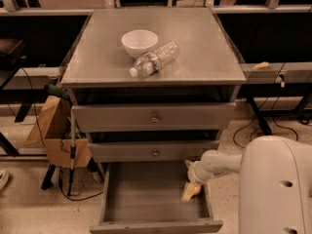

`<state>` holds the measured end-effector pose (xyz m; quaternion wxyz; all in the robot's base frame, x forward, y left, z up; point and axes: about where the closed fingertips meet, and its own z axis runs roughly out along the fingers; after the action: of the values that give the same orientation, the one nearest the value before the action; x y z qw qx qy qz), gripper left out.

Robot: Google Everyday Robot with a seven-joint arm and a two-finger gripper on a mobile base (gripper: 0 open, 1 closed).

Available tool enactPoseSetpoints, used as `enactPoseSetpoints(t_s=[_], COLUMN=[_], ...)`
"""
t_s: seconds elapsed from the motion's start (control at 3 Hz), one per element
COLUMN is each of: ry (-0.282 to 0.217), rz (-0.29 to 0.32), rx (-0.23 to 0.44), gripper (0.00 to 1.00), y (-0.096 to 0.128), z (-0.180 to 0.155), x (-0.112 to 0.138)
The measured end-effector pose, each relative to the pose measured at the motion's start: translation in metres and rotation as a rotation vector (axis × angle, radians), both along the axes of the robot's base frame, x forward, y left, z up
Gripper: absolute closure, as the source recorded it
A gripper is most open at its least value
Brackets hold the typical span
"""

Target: Pick orange from bottom drawer and place on counter

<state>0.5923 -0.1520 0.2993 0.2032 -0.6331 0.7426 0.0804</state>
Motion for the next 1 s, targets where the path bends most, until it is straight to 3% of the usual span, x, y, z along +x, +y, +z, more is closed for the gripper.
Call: enactPoseSetpoints(t_s=[0.67,1.0], ry=[0.007,0.074], rz=[0.014,0.027], rx=[0.006,0.015], gripper=[0.0,0.0], y=[0.0,-0.01], z=[-0.017,-0.061], x=[0.011,0.019])
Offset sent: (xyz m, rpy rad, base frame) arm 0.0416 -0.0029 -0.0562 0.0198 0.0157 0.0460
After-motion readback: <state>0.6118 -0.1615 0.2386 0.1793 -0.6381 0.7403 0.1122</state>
